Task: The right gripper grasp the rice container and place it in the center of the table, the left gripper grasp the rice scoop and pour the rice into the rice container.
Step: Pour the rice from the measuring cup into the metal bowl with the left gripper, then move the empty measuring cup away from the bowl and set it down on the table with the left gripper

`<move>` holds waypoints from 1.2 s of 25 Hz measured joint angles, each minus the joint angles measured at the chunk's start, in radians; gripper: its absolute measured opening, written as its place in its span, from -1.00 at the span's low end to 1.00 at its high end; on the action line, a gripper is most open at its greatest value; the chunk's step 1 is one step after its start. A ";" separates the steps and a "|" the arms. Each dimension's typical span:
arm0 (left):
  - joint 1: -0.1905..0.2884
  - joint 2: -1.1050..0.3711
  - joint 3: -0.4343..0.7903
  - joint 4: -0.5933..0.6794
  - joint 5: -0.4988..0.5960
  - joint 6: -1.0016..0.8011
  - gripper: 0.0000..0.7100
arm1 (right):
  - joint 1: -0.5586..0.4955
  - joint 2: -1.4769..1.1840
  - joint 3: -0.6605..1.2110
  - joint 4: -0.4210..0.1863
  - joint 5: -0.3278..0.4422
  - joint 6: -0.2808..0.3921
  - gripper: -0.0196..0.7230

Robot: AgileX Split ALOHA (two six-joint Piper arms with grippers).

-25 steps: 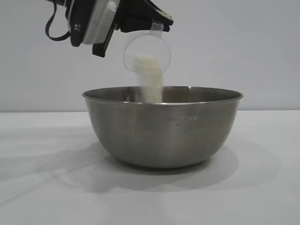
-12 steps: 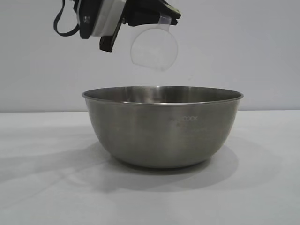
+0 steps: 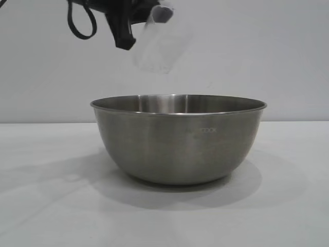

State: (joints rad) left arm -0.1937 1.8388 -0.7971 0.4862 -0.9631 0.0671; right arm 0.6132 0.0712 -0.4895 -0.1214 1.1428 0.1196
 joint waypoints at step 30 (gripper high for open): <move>0.077 0.248 0.356 -0.430 -0.175 -0.012 -0.86 | 0.000 0.000 0.000 0.000 0.000 0.000 -0.05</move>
State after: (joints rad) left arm -0.1168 2.0864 -0.4414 0.0559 -1.1381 0.0549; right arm 0.6132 0.0712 -0.4895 -0.1214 1.1428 0.1196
